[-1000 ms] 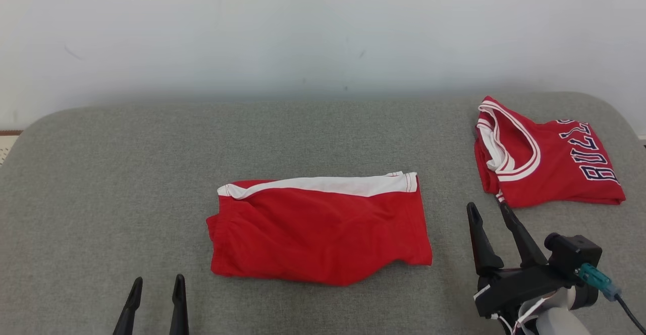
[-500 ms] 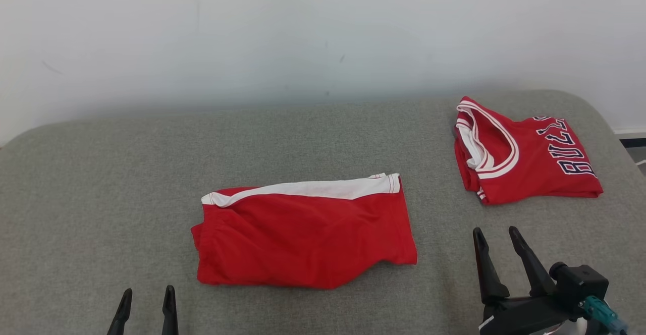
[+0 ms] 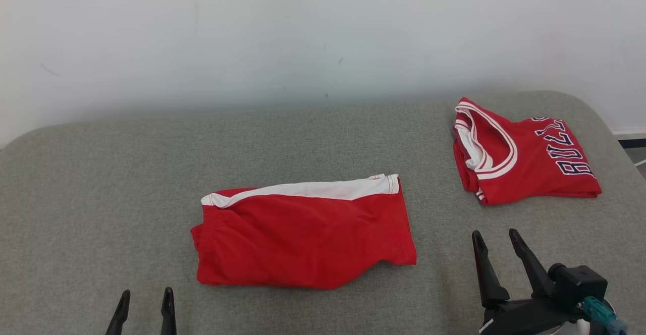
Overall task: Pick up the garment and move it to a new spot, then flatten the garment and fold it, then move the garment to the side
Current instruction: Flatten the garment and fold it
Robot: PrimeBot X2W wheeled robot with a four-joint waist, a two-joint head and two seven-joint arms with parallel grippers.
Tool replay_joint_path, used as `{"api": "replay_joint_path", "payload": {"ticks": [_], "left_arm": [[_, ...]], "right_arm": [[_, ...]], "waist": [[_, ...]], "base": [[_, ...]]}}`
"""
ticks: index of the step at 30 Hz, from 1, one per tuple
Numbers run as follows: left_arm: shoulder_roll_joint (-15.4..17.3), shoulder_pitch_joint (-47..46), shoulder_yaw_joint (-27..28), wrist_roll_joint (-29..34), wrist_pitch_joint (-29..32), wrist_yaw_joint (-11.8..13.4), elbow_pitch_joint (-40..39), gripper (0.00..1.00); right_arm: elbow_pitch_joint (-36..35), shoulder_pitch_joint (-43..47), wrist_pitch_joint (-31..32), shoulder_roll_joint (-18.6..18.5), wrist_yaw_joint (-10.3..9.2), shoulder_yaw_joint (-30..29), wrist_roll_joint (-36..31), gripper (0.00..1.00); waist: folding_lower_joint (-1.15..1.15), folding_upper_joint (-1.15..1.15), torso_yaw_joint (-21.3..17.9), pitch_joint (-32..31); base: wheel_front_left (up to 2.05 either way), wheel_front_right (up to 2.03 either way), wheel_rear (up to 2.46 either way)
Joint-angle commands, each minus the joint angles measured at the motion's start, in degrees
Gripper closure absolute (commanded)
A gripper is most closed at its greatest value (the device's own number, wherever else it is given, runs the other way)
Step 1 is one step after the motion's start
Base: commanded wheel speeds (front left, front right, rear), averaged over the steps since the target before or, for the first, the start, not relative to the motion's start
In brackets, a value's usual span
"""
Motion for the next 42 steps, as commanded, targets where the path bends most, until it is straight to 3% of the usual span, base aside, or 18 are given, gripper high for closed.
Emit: {"api": "replay_joint_path", "payload": {"ticks": [1, 30, 36, 42], "left_arm": [[0.41, 0.40, 0.09, 0.27, 0.01, 0.24, -0.03, 0.00], [1.32, 0.22, -0.80, -0.72, -0.18, 1.19, -0.24, 0.00], [1.14, -1.08, -2.04, -0.62, 0.05, 0.87, 0.04, 0.00], [0.87, -3.10, -3.89, -0.36, 0.16, 0.33, 0.74, 0.00]], "right_arm": [[-0.38, 0.79, 0.15, 0.12, -0.02, -0.13, -0.28, 0.00], [0.34, -0.51, 1.73, 1.41, -0.02, -1.49, -0.72, 0.00], [4.37, -4.53, 2.06, 2.19, -0.02, -1.28, -0.14, 0.00], [14.69, -13.19, 2.16, 1.55, -0.02, -2.42, -0.58, 0.00]], "waist": [[0.00, 0.00, 0.05, 0.04], [0.00, 0.00, 0.94, 0.69], [0.00, 0.00, 2.73, 1.57], [0.00, 0.00, 6.30, 3.92]], "base": [[0.00, 0.00, 0.00], [0.00, 0.00, 0.00], [0.00, 0.00, 0.00], [0.00, 0.00, 0.00]]}}
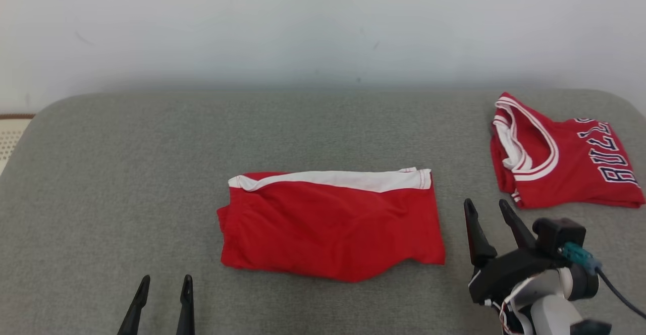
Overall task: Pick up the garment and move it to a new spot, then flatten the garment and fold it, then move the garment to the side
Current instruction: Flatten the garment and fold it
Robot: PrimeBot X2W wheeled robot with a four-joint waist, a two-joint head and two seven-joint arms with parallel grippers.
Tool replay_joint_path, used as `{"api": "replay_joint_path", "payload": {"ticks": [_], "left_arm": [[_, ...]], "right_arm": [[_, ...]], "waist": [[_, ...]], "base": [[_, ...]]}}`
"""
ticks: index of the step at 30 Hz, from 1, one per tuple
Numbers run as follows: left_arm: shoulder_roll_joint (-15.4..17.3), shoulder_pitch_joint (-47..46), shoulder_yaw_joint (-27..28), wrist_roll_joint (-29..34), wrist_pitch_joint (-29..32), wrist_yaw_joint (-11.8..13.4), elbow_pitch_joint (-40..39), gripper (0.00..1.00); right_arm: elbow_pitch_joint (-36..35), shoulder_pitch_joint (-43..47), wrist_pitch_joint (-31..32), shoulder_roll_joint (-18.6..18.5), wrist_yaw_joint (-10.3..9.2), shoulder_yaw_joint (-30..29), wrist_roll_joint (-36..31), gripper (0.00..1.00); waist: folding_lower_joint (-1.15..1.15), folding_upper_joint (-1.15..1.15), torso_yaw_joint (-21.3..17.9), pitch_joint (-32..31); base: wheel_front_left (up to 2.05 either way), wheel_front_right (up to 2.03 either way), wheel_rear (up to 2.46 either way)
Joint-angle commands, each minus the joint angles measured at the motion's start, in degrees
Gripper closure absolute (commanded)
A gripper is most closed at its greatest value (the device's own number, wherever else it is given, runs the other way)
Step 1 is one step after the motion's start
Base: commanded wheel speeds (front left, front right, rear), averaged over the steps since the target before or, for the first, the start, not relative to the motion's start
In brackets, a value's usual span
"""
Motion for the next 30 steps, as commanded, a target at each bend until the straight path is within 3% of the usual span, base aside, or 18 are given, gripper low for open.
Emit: {"api": "replay_joint_path", "payload": {"ticks": [1, 15, 27, 28, 29, 30], "left_arm": [[-0.01, -0.83, -0.13, 0.18, 0.02, -0.07, 0.36, 0.00], [-0.67, -4.70, -2.71, -0.04, -0.67, -0.45, 2.34, 0.00], [-0.92, -5.53, -2.74, -0.51, -0.99, -0.10, 3.52, 0.00], [-0.93, -5.55, -2.74, -0.51, -1.02, -0.11, 3.58, 0.00], [-0.95, -5.57, -2.75, -0.52, -1.03, -0.06, 3.61, 0.00], [-0.96, -5.58, -2.74, -0.55, -1.05, -0.02, 3.68, 0.00]], "right_arm": [[1.62, -1.42, -0.40, -0.46, -0.02, -0.13, -0.15, 0.00], [29.03, -18.59, -2.13, -1.94, -0.02, -1.81, 0.65, 0.00], [43.72, -23.87, -3.09, -0.41, -0.02, -0.86, 1.47, 0.00], [44.38, -24.06, -3.04, -0.20, -0.02, -0.38, 1.75, 0.06], [44.94, -24.25, -3.18, -0.04, -0.02, 0.13, 2.06, 0.54], [45.33, -24.51, -3.52, 0.24, -0.01, 0.72, 2.47, 0.80]], "waist": [[0.00, 0.00, 1.90, 1.58], [0.00, 0.00, 8.06, 6.29], [0.00, 0.00, 8.84, 6.83], [0.00, 0.00, 8.77, 6.81], [0.00, 0.00, 8.71, 6.79], [0.00, 0.00, 8.64, 6.78]], "base": [[0.00, 0.00, 0.00], [0.00, 0.00, 0.00], [0.00, 0.00, 0.00], [0.00, 0.00, 0.00], [0.00, 0.00, 0.00], [0.00, 0.00, 0.00]]}}
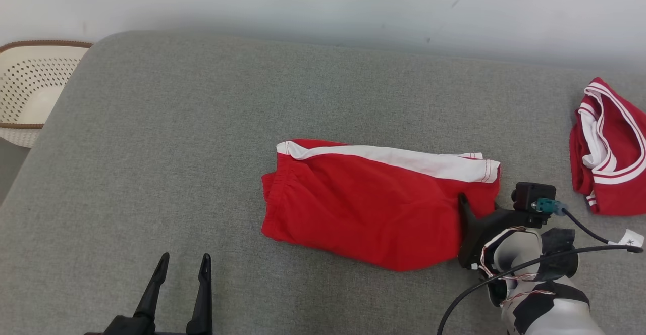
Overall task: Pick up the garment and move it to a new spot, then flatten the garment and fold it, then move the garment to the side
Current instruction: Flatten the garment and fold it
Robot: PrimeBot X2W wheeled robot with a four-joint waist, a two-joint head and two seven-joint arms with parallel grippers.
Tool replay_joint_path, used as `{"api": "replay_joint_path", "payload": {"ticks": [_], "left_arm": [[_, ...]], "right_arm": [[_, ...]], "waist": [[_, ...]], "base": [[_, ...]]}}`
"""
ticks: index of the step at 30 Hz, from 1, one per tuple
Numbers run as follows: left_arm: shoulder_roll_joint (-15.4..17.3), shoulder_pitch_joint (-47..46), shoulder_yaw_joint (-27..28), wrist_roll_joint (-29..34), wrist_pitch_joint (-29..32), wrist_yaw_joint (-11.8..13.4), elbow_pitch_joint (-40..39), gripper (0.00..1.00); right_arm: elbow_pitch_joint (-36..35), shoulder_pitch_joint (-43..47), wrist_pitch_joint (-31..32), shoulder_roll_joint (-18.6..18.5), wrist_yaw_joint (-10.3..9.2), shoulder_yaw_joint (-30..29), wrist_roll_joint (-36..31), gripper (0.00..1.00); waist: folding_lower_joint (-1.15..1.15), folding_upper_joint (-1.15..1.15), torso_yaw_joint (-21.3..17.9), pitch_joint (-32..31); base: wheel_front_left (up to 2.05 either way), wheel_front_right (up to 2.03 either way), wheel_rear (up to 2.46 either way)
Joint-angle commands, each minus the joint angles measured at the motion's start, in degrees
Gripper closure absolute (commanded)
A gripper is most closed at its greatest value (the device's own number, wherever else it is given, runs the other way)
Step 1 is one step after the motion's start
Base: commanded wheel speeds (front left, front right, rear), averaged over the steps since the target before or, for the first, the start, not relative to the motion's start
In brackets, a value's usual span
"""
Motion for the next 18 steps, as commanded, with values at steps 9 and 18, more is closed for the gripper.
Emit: {"api": "replay_joint_path", "payload": {"ticks": [9, 18], "left_arm": [[0.07, 0.01, 0.29, -0.34, -0.39, 0.21, 0.66, 0.00], [0.32, 2.17, 0.82, -0.56, -0.40, 0.48, 0.33, 0.00]], "right_arm": [[2.48, -0.93, -3.32, -1.17, -0.01, 3.70, 3.88, 1.00], [-1.03, 0.97, -3.37, -4.90, -0.01, 9.28, 8.67, 1.00]], "waist": [[-0.01, 0.00, -0.48, -0.91], [-0.01, 0.00, -2.43, -3.83]], "base": [[0.00, 0.00, 0.00], [0.00, 0.00, 0.00]]}}
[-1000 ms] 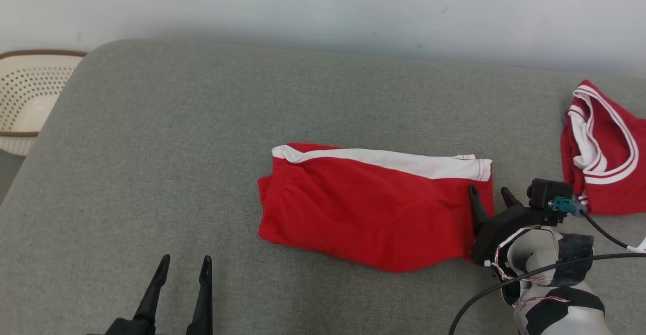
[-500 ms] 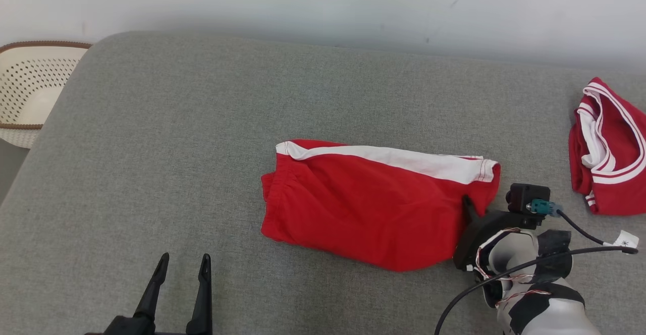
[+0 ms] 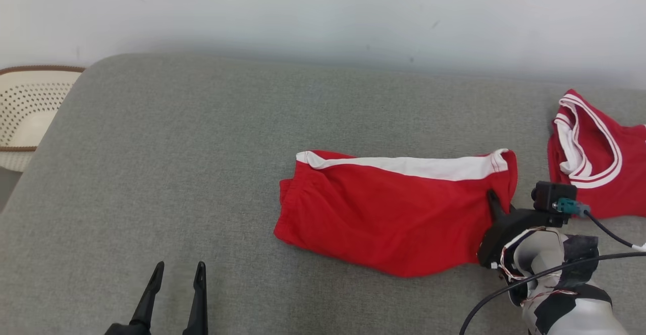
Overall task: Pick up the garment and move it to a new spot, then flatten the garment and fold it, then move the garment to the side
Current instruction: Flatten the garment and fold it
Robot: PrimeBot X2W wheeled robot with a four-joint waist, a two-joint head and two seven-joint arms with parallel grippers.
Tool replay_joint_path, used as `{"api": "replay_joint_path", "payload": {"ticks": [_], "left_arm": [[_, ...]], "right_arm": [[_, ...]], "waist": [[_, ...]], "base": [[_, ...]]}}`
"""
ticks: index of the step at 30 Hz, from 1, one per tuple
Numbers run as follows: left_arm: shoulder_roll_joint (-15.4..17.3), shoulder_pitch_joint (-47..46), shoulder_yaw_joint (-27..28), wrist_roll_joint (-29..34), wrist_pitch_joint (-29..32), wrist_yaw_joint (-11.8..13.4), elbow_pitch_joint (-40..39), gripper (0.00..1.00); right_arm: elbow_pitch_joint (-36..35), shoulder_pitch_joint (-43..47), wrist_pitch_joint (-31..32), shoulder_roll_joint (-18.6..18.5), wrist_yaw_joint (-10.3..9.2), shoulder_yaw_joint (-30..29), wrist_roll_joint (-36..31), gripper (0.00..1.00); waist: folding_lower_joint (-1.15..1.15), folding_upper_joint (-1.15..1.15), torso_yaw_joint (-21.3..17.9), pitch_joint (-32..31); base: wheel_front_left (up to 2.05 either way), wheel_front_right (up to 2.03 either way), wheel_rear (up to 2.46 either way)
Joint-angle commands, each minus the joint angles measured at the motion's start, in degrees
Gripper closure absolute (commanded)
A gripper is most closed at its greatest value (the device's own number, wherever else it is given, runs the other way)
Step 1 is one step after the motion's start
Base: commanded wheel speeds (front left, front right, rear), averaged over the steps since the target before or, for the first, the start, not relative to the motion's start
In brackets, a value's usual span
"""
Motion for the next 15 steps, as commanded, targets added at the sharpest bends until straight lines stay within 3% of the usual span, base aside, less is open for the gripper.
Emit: {"api": "replay_joint_path", "payload": {"ticks": [1, 15], "left_arm": [[0.17, 1.19, 0.09, -0.31, -0.25, 0.21, -0.15, 0.00], [-0.32, 1.58, -1.08, -0.61, -0.26, 0.07, 0.06, 0.00]], "right_arm": [[-1.66, 0.75, 0.32, -0.32, -0.04, 1.22, 1.74, 1.00], [-23.44, 4.88, 8.59, -3.21, -0.04, 13.42, 21.27, 1.00]], "waist": [[0.00, 0.00, -1.03, -0.92], [0.00, 0.00, -1.54, -2.12]], "base": [[0.00, 0.00, 0.00], [0.00, 0.00, 0.00]]}}
